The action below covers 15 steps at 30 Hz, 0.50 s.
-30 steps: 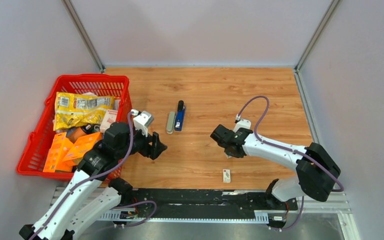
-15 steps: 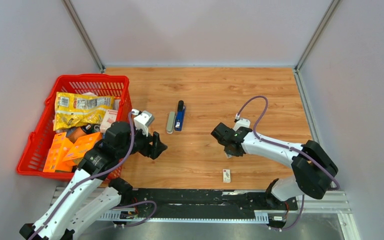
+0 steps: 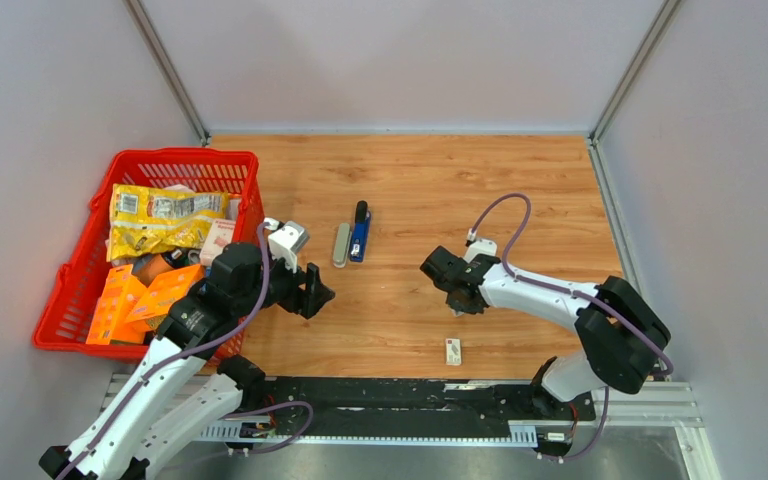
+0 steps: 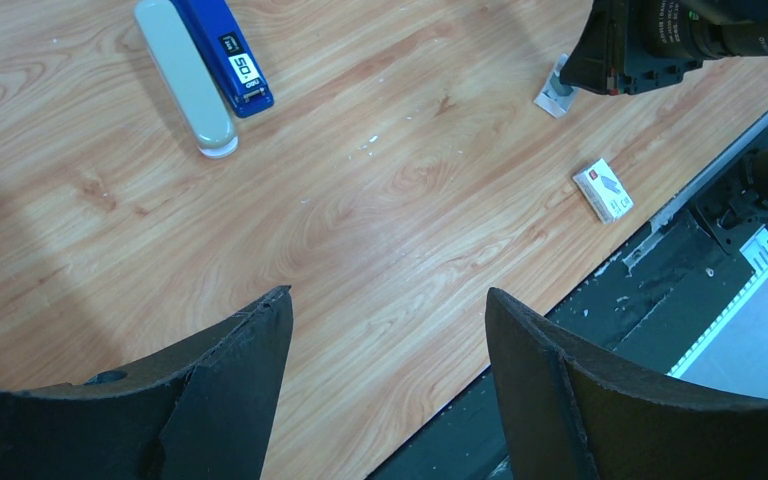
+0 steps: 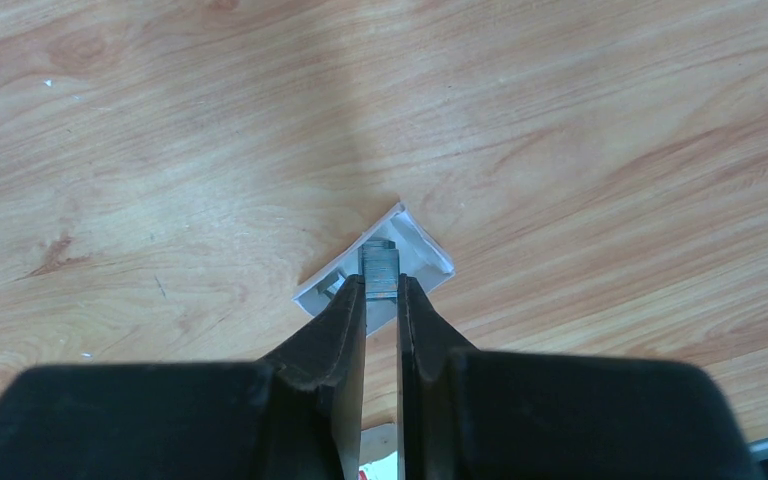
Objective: Unload the staples from the stapler
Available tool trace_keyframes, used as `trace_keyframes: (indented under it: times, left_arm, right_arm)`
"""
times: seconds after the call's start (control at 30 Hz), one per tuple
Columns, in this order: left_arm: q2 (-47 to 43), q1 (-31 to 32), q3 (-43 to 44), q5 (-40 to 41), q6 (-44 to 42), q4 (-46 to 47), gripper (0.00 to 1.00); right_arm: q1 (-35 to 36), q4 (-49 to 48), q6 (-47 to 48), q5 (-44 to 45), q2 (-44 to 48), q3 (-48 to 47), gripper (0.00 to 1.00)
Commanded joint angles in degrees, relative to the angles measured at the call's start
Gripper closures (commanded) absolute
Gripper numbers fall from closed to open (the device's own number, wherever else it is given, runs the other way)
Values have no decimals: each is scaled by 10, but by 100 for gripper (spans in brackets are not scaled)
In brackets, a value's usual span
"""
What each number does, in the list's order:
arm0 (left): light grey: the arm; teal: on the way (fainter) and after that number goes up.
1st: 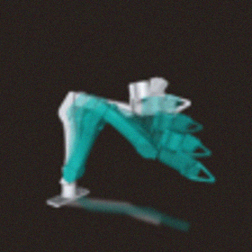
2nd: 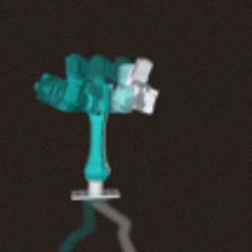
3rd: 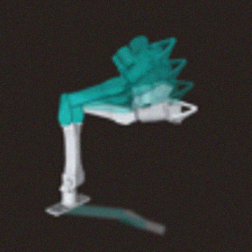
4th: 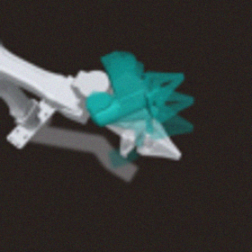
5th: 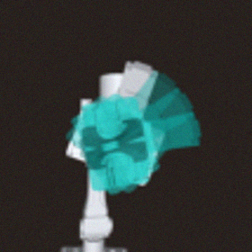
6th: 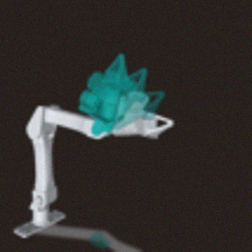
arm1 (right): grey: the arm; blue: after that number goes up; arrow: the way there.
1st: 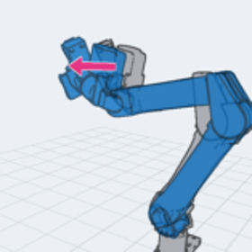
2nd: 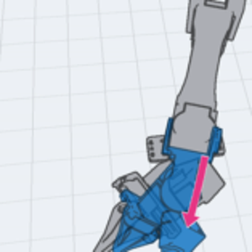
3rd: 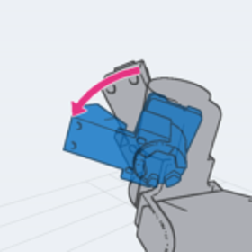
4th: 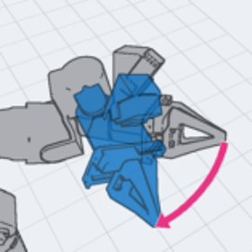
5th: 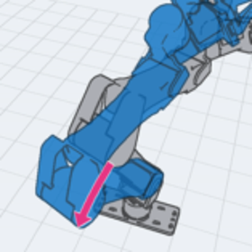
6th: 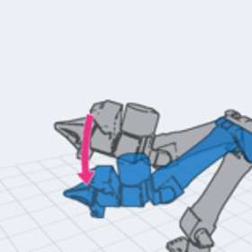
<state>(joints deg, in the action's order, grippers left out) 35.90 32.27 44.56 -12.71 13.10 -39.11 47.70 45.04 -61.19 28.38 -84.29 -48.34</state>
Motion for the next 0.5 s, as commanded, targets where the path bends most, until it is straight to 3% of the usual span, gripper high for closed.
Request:
trace_keyframes:
  times: [0.0,0.27,0.47]
  left_arm:
    - [0,2,0,6,-5,7,22]
    - [4,2,0,5,-5,7,22]
    - [2,2,0,5,-5,8,22]
  right_arm:
    - [-2,-12,0,5,-2,8,86]
    - [-2,-9,-3,9,11,17,85]
    - [-3,-10,-4,8,5,13,73]
